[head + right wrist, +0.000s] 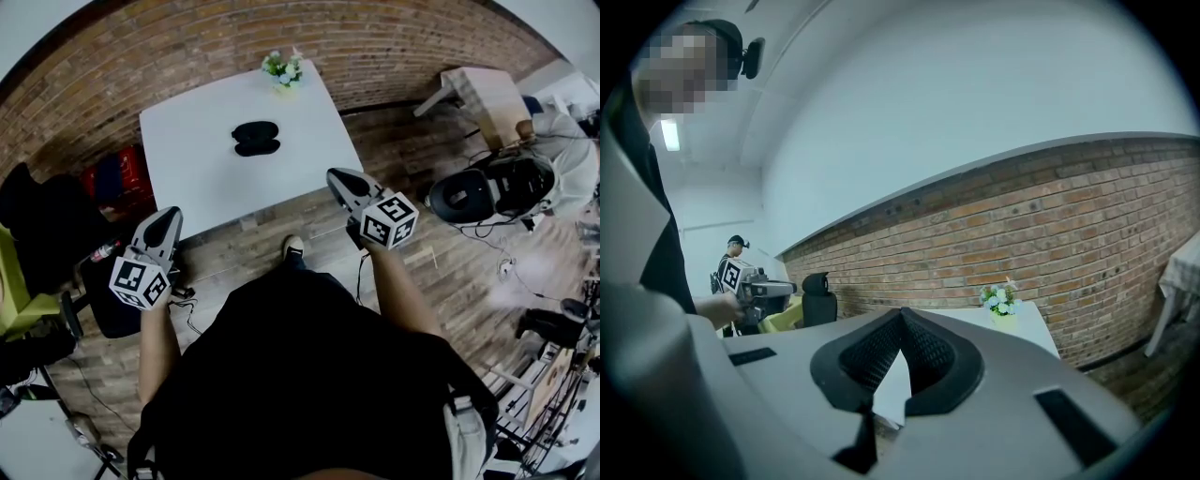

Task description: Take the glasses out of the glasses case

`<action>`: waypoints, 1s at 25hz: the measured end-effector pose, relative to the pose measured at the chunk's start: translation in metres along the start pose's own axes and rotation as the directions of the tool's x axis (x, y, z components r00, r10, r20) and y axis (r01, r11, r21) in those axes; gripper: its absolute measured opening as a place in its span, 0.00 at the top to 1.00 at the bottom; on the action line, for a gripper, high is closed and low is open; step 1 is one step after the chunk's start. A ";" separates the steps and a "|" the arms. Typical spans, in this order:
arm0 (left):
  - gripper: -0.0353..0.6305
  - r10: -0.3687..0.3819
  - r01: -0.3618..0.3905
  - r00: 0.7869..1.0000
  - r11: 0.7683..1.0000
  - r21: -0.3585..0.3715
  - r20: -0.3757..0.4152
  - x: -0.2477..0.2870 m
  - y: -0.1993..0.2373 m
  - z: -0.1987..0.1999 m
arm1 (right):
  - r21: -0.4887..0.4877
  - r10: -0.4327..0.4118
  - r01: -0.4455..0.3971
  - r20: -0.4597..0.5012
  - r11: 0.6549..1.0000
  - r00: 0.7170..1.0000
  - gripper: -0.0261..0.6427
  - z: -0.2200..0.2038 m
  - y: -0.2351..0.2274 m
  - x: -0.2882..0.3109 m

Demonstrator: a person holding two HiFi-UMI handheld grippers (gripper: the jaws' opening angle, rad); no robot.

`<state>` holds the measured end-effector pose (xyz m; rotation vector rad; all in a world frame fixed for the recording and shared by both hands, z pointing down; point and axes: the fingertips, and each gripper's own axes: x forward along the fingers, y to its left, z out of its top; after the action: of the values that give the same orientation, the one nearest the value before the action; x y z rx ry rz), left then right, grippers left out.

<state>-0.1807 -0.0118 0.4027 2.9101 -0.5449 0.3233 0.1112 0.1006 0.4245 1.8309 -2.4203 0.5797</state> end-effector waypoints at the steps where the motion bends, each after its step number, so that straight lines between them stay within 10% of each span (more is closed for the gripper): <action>1: 0.92 0.001 -0.001 1.000 1.000 0.000 0.000 0.002 0.001 0.001 | 0.000 0.003 -0.003 0.000 1.000 1.000 0.94 0.000 -0.002 0.002; 25: 0.92 0.087 -0.087 0.996 0.996 -0.012 -0.013 0.073 0.021 0.021 | 0.003 0.091 -0.091 0.016 0.996 0.996 0.94 0.030 -0.078 0.037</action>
<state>-0.1179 -0.0597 0.4023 2.8756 -0.6711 0.3478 0.1789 0.0385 0.4267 1.7413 -2.5252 0.5787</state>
